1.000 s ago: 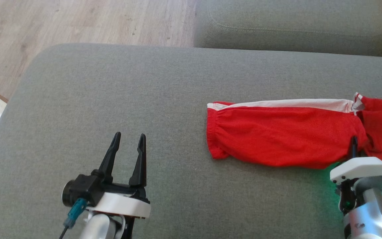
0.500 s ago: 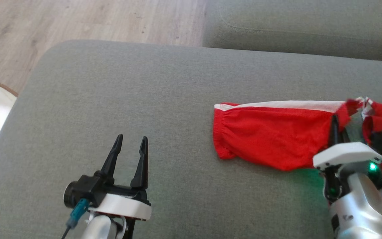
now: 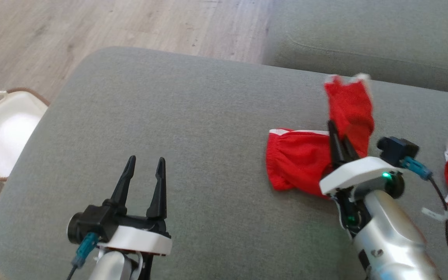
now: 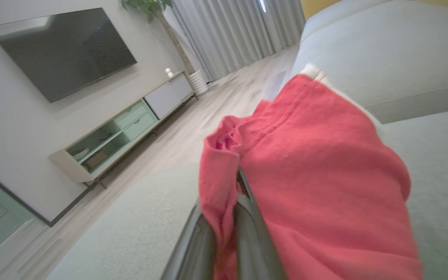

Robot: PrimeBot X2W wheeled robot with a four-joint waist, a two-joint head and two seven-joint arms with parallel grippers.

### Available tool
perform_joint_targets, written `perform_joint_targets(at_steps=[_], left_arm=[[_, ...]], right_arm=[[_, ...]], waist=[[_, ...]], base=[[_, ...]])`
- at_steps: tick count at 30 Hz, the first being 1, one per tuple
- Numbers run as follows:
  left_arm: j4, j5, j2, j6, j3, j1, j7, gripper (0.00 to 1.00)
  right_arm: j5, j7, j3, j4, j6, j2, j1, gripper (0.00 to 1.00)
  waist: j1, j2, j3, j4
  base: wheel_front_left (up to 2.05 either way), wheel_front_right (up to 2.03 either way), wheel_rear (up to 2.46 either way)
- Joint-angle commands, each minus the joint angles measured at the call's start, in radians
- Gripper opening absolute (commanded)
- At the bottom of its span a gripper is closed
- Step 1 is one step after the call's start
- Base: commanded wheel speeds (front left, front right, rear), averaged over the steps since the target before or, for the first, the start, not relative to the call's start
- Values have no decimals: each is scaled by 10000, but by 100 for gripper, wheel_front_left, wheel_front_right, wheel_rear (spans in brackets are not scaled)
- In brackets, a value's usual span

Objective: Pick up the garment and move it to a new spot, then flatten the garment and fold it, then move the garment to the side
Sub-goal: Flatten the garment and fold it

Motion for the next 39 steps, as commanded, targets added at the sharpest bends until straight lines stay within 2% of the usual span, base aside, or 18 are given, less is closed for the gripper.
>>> perform_joint_targets(at_steps=[1, 8, 20, 21, 22, 27, 31, 33, 36, 37, 39], left_arm=[[-313, 84, 49, -22, 359, -206, -95, 100], [-242, 174, 49, -99, 400, -180, -95, 100], [-139, 173, 49, -115, 511, -137, -95, 100], [-135, 168, 49, -106, 526, -130, -95, 100], [-133, 164, 49, -97, 540, -125, -95, 100], [-112, 148, 49, -77, 610, -136, -95, 100], [-150, 121, 49, -79, 658, -180, -95, 100], [-179, 123, 49, -74, 673, -189, -95, 100], [-435, 95, 49, -32, 846, -242, -95, 100], [-435, 95, 49, -32, 846, -242, -95, 100], [-644, 94, 49, -8, 954, -255, -95, 100]], right_arm=[[117, -137, 386, -306, -7, 27, -584, 0], [704, -223, 1818, 70, -7, 27, -649, 0], [619, -131, 3920, 1683, -7, -122, -521, 0], [632, -76, 4123, 1761, -7, -123, -493, 82], [685, 22, 4320, 1824, -7, -118, -452, 100], [773, 510, 5603, 1807, -7, -208, -315, 100], [1147, 381, 5901, 1541, -7, -426, -440, 100], [1251, 264, 5845, 1440, -7, -504, -509, 100], [1383, -215, 4972, 1043, -7, -965, -908, 100], [1383, -215, 4972, 1043, -7, -965, -908, 100], [1103, -300, 4172, 909, -7, -1247, -1087, 100]], waist=[[1, 0, -11, 121], [1, 0, -25, 514], [1, 0, -101, 646], [1, 0, -110, 605], [1, 0, -127, 558], [1, 0, -206, 184], [1, 0, -259, -270], [1, 0, -269, -402], [1, 0, -288, -992], [1, 0, -288, -992], [1, 0, -271, -1310]], base=[[0, 0, 0], [0, 0, 0], [0, 0, 0], [0, 0, 0], [0, 0, 0], [0, 0, 0], [0, 0, 0], [0, 0, 0], [0, 0, 0], [0, 0, 0], [0, 0, 0]])
